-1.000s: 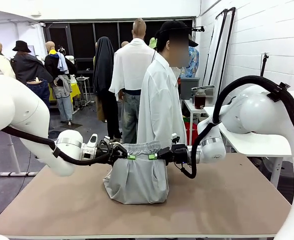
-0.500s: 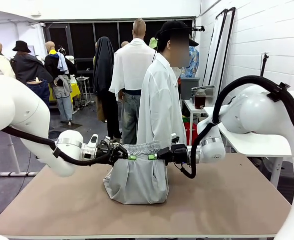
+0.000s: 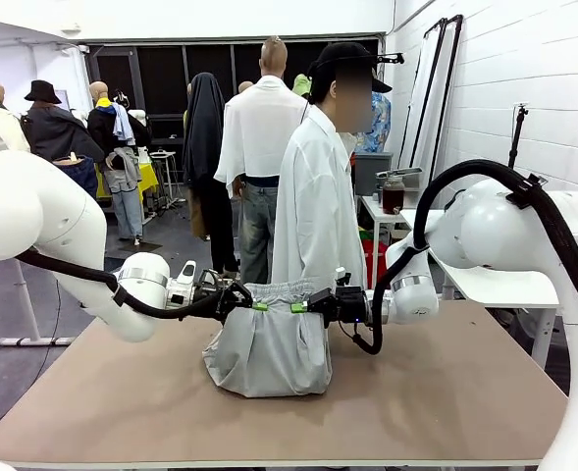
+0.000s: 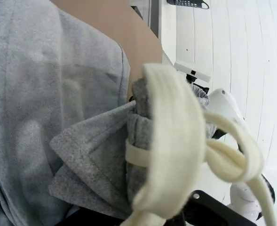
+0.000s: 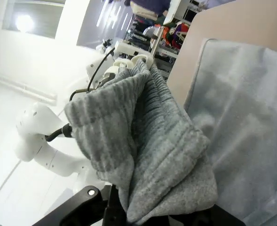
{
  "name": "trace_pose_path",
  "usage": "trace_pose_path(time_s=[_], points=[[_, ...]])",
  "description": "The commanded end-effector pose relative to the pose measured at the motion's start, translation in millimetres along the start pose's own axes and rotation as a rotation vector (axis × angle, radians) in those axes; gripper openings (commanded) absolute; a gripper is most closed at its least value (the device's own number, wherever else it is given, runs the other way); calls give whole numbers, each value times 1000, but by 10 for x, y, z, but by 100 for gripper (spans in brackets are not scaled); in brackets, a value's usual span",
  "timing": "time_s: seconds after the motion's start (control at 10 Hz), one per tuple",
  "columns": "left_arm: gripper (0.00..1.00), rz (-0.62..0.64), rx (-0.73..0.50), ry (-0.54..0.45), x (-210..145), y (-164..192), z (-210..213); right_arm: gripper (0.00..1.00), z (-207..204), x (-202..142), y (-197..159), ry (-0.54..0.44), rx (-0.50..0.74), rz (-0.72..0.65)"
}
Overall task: Fold the training pants.
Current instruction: Fold the Training pants in half.
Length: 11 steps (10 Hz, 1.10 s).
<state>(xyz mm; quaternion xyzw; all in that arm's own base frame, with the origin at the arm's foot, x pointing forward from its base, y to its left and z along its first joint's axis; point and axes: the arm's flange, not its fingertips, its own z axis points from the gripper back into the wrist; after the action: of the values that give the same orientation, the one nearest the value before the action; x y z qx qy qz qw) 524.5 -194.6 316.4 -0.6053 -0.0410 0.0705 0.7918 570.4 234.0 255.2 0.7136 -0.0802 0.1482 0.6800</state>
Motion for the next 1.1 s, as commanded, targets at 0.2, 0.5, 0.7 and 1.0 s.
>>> trace_pose_path(time_s=[0.2,0.5,0.7,1.0], points=[[0,97,53,-8,274,101,-16,0,85,139,-116,-55,-58,-103],[0,149,77,-8,341,245,-50,0,135,162,-198,-84,-89,-133],[0,161,78,-14,353,296,-45,0,125,178,-244,-87,-99,-137],[0,156,60,-35,390,305,-40,0,124,215,-291,-95,-105,-144]])
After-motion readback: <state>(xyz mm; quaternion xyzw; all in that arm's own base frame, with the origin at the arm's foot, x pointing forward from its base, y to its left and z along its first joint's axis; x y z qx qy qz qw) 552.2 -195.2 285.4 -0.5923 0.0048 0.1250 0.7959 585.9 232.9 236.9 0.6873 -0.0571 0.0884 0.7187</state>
